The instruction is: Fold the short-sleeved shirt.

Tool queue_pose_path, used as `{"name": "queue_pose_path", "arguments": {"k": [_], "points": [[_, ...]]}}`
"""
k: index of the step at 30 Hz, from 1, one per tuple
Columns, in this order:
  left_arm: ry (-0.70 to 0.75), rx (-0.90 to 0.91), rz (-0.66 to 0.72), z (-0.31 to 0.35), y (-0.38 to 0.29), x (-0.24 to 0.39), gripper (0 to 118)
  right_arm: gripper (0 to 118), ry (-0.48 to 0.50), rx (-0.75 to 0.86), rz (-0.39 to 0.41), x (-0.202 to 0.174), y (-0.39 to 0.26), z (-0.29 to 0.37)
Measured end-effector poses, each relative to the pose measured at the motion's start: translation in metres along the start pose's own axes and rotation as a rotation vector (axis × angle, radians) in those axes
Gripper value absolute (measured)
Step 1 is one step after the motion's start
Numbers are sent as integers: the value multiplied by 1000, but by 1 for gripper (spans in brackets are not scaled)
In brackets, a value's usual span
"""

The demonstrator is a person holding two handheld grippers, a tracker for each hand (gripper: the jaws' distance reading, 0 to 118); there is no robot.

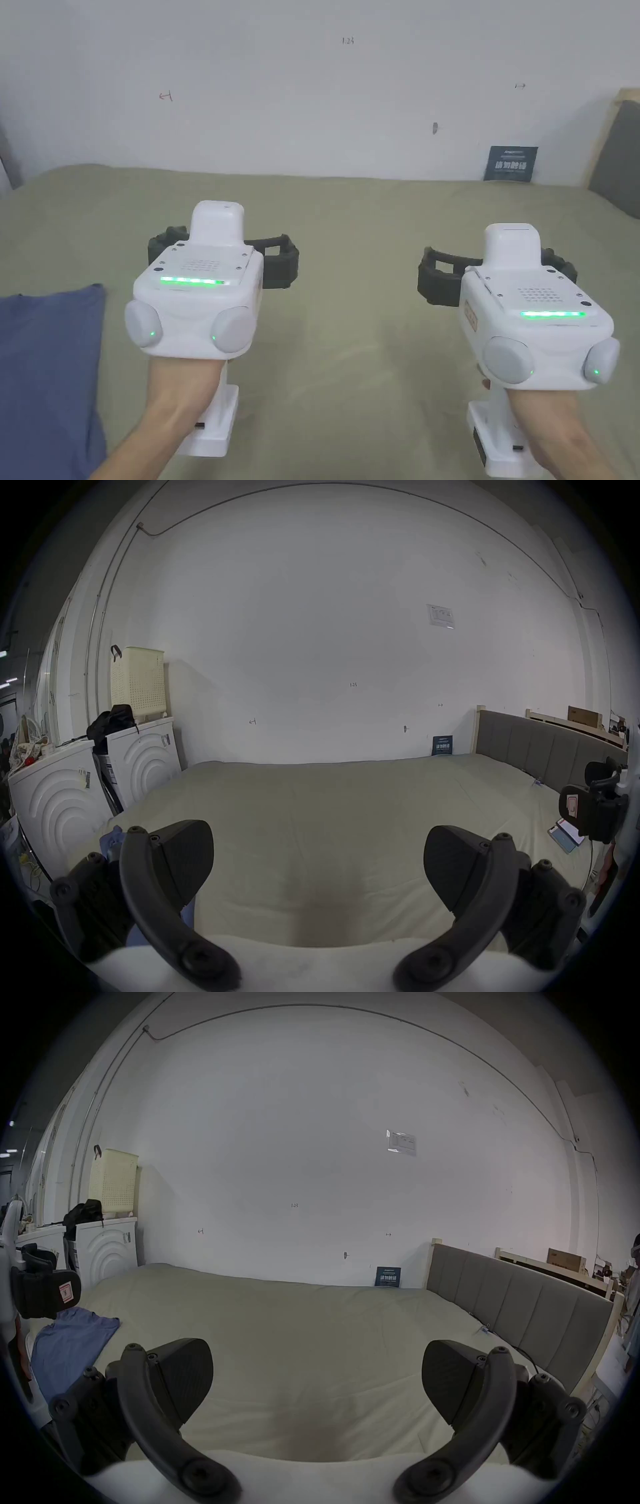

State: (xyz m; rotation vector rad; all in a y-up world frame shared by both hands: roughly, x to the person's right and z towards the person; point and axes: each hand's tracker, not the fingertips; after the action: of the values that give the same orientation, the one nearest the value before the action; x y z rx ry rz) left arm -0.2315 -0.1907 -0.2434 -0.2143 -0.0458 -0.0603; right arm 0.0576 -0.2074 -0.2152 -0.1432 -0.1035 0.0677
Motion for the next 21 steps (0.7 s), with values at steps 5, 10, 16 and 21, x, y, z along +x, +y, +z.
{"name": "queue_pose_path", "arguments": {"k": [5,10,16,21], "points": [[0,-2,-6,-1,-1,-1,118,118,-2,-5,2,-1,-1,0],[2,-3,2,-4,-3,-3,118,118,-2,-7,3,-1,-3,-1],[2,-8,3,-8,-5,-4,118,118,0,-9,0,-1,-3,-3],[3,-11,6,-8,-6,-4,118,118,-1,-10,1,-2,-4,-4]]}}
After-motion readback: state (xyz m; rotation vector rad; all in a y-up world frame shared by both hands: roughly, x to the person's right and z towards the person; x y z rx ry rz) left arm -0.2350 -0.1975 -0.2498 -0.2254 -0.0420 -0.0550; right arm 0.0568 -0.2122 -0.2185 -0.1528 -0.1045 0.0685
